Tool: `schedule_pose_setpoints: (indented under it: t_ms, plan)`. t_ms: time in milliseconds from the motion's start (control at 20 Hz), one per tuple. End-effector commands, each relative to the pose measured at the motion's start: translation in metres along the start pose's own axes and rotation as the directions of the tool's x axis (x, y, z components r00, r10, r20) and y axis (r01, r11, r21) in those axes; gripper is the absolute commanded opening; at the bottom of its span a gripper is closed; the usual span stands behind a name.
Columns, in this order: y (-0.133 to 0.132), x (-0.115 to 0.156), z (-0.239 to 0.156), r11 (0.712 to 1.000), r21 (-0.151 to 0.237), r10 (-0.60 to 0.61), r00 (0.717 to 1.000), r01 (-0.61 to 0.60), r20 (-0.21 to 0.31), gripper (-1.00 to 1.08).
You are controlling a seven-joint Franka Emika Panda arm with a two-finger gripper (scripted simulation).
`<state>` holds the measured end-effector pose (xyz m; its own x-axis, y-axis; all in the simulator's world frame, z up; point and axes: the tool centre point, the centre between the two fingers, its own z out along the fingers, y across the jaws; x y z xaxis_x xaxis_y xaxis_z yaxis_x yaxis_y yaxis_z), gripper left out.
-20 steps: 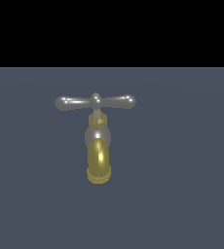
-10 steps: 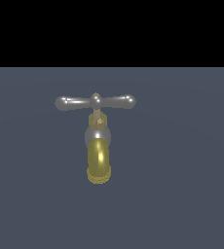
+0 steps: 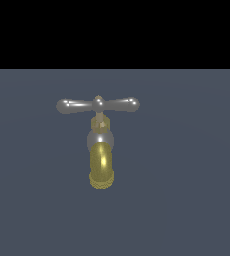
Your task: Turn on the faucet by rotating a designated handle.
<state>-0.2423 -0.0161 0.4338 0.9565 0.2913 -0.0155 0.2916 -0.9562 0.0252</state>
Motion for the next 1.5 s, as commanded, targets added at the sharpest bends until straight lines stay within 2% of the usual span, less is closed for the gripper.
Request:
schedule_pose_setpoints:
  t_ms: [0, 350, 700, 1050, 1450]
  plan:
    - [0.006, 0.002, 0.011, 0.998, 0.000, -0.063, 0.998, 0.063, -0.001, -1.00]
    - [0.023, 0.011, 0.042, 0.972, 0.001, -0.236, 0.972, 0.236, -0.005, -1.00]
    - [0.039, 0.023, 0.074, 0.916, 0.000, -0.402, 0.916, 0.402, -0.009, -1.00]
    - [0.052, 0.038, 0.105, 0.832, -0.001, -0.555, 0.832, 0.555, -0.012, -1.00]
    - [0.064, 0.057, 0.140, 0.707, -0.003, -0.707, 0.707, 0.707, -0.015, -1.00]
